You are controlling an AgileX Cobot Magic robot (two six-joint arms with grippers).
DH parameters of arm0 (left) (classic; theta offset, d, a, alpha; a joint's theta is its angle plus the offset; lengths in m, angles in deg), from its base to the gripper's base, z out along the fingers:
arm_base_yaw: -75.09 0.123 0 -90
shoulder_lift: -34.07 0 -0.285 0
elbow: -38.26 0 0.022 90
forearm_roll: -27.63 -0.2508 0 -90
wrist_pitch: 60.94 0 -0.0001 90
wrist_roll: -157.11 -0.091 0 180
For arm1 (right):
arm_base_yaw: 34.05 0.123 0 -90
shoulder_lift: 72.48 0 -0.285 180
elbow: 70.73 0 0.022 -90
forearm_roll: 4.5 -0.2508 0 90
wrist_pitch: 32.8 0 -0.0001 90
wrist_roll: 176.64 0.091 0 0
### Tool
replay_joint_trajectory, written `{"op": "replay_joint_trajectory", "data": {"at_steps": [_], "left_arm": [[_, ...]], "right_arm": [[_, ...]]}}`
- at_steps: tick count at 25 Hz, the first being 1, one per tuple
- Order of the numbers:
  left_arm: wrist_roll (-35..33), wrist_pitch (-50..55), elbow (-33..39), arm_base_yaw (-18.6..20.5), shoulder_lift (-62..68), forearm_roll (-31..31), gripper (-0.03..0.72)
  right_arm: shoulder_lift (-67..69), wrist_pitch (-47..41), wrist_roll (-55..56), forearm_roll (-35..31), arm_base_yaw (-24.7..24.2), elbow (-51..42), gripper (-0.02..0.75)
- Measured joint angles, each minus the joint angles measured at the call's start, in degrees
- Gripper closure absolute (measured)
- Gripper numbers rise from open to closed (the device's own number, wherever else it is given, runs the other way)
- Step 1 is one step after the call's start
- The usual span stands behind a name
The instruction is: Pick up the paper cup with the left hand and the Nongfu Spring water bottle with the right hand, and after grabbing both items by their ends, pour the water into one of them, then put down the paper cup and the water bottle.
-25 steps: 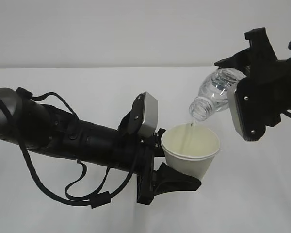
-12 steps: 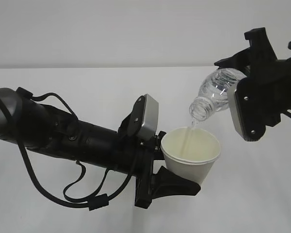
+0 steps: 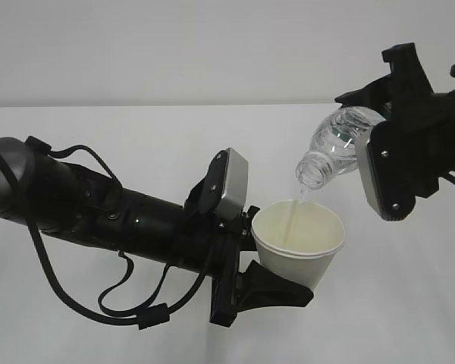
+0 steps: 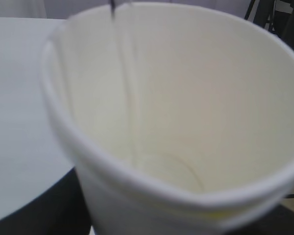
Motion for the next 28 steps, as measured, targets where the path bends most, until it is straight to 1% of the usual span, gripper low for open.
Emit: {"op": "replay_joint_trajectory", "data": {"at_steps": [28], "left_arm": [[0.0,0.0,0.0,0.0,0.0,1.27,0.239]], "right_arm": [[0.0,1.33,-1.33,0.33,0.0,0.0,0.288]]}}
